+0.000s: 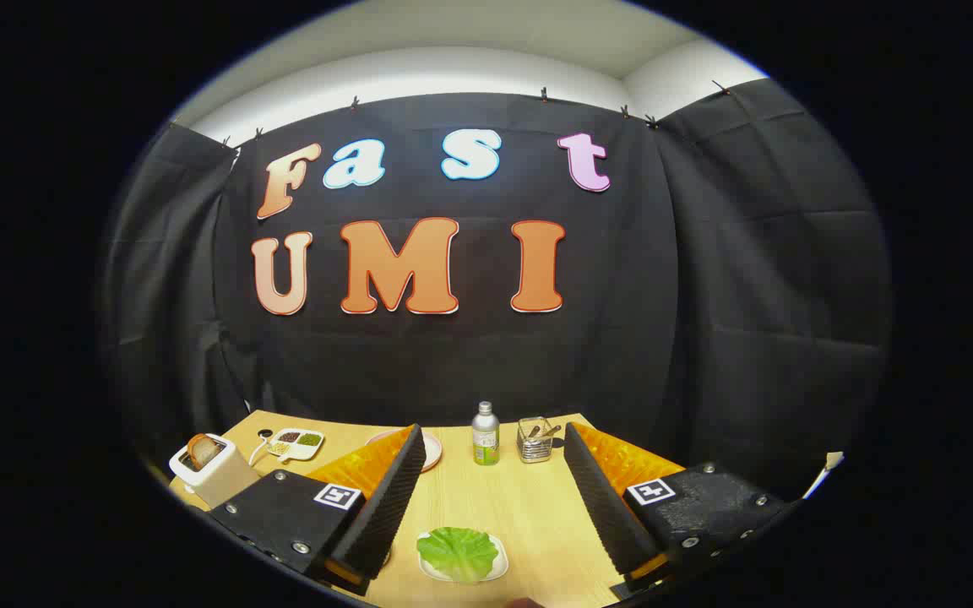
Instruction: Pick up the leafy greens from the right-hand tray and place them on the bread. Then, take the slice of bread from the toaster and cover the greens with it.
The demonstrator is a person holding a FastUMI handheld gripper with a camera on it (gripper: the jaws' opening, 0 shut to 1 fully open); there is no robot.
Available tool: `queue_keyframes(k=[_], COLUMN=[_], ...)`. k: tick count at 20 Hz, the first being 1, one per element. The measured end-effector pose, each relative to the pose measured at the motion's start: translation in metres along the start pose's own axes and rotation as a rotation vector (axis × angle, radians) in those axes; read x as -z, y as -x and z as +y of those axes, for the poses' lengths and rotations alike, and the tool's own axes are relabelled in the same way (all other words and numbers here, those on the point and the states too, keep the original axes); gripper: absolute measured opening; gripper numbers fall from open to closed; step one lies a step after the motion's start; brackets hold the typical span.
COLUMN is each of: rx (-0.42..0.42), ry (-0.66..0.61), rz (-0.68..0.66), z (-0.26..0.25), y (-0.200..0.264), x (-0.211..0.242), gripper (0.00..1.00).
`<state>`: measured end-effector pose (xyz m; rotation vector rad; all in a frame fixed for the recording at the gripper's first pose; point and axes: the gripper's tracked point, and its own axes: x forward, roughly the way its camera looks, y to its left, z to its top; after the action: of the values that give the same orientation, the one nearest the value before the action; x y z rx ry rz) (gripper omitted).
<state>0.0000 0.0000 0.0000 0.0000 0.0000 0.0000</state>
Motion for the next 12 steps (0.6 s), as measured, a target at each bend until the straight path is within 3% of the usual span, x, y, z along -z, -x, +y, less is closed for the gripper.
queue_keyframes(k=[12], rx=[-0.036], ry=[-0.072], rz=[0.045], z=[0.052], y=[0.008], x=[0.021], gripper=[0.98])
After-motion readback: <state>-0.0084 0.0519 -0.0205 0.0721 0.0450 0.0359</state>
